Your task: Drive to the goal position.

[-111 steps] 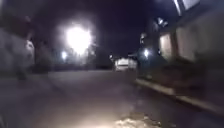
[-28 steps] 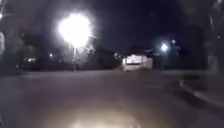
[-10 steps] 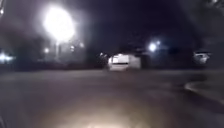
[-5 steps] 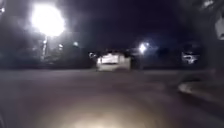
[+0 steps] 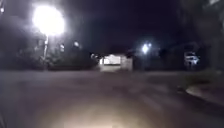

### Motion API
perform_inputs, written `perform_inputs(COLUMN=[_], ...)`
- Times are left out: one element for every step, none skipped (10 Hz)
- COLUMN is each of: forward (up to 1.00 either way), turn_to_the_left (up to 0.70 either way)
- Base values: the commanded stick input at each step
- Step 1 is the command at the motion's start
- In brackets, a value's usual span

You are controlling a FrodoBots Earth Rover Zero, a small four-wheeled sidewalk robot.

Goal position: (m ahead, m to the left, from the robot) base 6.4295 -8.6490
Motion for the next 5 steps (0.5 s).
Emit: perform_inputs(forward=[0.70, 0.70, 0.70, 0.70, 0.70], turn_to_the_left=[0.00, 0.00, 0.00, 0.00, -0.21])
